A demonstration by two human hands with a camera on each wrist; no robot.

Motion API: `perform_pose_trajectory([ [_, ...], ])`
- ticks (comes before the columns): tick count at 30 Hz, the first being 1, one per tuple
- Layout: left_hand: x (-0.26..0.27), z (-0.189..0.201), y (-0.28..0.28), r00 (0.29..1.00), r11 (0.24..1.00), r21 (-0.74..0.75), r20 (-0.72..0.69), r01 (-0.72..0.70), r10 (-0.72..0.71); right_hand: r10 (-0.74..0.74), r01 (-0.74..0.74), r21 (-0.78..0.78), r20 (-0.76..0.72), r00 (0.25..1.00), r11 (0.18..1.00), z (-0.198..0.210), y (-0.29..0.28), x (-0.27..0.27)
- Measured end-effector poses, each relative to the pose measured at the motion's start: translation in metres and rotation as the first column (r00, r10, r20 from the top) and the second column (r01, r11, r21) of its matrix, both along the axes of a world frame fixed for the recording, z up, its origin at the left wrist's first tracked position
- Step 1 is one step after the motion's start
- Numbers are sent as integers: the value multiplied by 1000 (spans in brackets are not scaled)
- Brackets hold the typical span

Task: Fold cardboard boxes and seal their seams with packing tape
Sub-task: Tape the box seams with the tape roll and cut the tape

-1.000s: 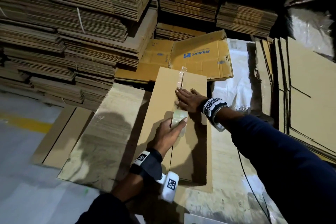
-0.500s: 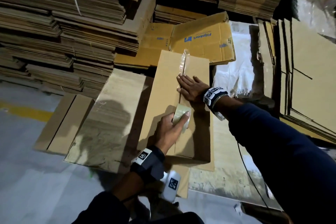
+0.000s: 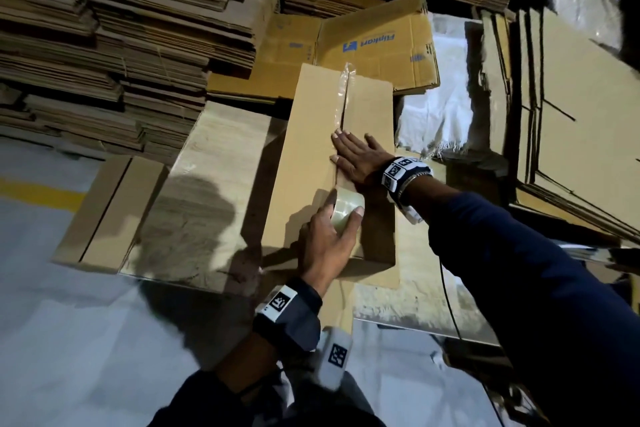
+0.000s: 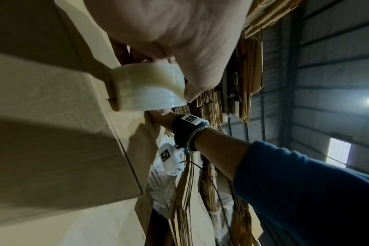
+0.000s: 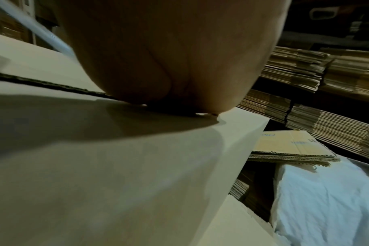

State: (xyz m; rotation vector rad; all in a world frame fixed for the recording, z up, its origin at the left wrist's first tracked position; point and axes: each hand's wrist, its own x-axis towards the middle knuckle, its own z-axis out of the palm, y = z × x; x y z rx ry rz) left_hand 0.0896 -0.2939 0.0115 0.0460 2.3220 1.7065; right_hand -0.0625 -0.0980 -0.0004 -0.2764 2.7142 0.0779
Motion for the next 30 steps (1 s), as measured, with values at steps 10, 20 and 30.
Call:
perform_pose_trajectory([
  [10, 12, -5, -9, 993, 989, 137, 114, -47, 32, 112, -112, 6, 28, 993, 994, 10, -8, 50],
  [20, 61, 13, -16, 993, 960, 260, 72, -107, 91, 15, -18, -38, -59, 998, 999, -10, -12, 53],
  [30, 61, 16, -12, 990, 953, 275, 84, -128, 109, 137, -136, 27, -59, 989, 990, -8, -16, 102],
])
